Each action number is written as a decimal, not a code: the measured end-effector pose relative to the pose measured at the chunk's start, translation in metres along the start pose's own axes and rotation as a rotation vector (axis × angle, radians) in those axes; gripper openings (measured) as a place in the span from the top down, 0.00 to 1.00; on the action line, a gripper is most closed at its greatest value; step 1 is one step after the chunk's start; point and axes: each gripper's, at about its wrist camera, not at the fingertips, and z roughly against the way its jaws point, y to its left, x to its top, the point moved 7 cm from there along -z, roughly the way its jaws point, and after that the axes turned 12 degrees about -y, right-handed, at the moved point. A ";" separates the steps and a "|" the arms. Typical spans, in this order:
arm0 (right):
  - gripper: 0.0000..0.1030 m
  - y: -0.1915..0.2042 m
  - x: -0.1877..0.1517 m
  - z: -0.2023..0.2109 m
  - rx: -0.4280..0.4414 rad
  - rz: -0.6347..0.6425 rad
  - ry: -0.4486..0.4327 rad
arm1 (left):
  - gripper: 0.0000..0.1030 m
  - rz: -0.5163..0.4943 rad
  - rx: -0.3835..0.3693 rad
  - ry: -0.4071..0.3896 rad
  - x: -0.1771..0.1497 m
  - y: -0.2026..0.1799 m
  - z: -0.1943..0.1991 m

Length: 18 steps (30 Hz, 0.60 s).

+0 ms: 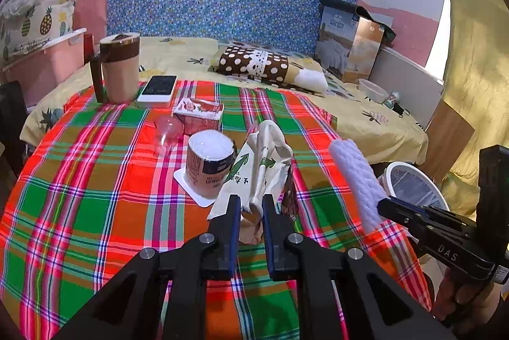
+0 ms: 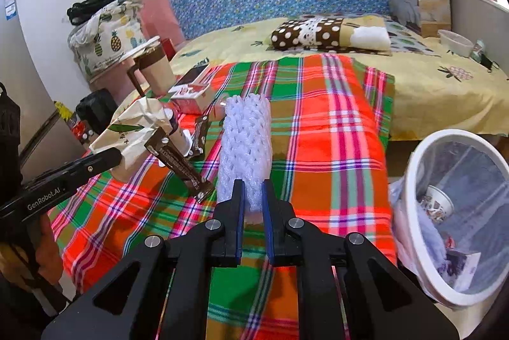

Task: Collect trash
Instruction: 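Grasp a white foam net with the right tool while the left tool grasps a white paper bag, then carry the foam net and paper bag together over the white bin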

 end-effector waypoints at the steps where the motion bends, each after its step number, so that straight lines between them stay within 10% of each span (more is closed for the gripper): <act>1: 0.88 -0.001 0.002 0.002 -0.005 -0.001 -0.009 | 0.87 -0.002 0.000 -0.006 0.002 -0.001 0.003; 18: 0.88 -0.028 0.004 0.029 -0.080 -0.028 -0.076 | 0.87 -0.051 -0.067 -0.057 0.023 -0.049 0.015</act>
